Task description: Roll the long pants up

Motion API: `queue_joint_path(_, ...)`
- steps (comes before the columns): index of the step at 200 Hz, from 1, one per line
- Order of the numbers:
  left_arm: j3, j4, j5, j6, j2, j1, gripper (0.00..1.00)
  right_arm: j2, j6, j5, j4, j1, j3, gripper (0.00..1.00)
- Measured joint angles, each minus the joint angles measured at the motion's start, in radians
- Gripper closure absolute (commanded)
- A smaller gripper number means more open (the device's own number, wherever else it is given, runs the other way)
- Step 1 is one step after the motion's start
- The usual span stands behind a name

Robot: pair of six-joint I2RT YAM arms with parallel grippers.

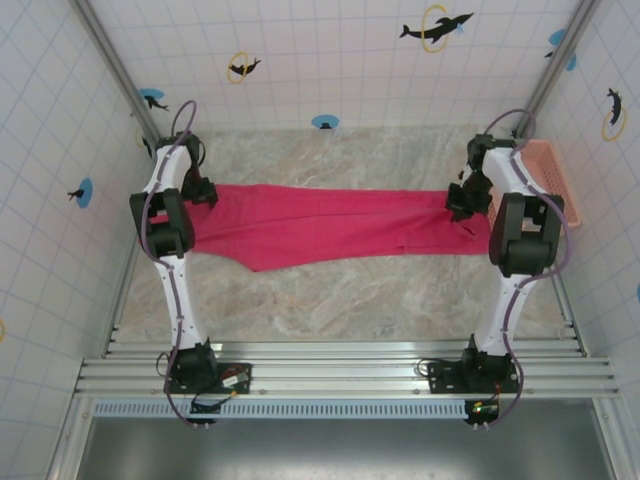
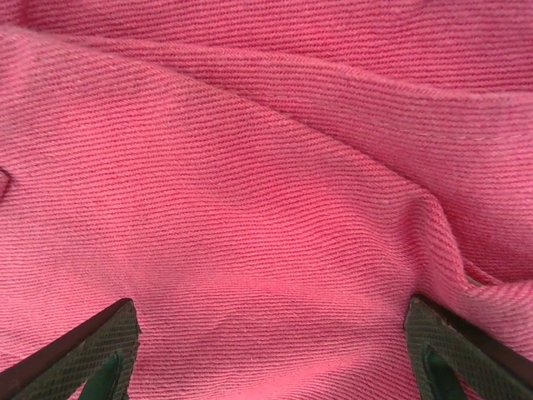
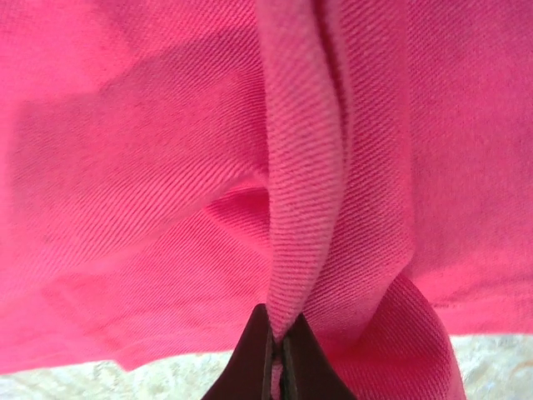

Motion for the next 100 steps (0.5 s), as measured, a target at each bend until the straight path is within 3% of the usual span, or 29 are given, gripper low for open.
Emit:
queue_joint_path(50, 0.102, -0.074, -0.044, 0.034, 0.056, 0.029, 0.09, -0.102, 0.013, 0.011, -0.019, -0.063, -0.043, 1.00)
queue_joint_path(100, 0.131, -0.105, -0.047, 0.069, 0.072, 0.170, 0.08, -0.029, -0.013, 0.023, -0.047, -0.088, 0.007, 0.99)
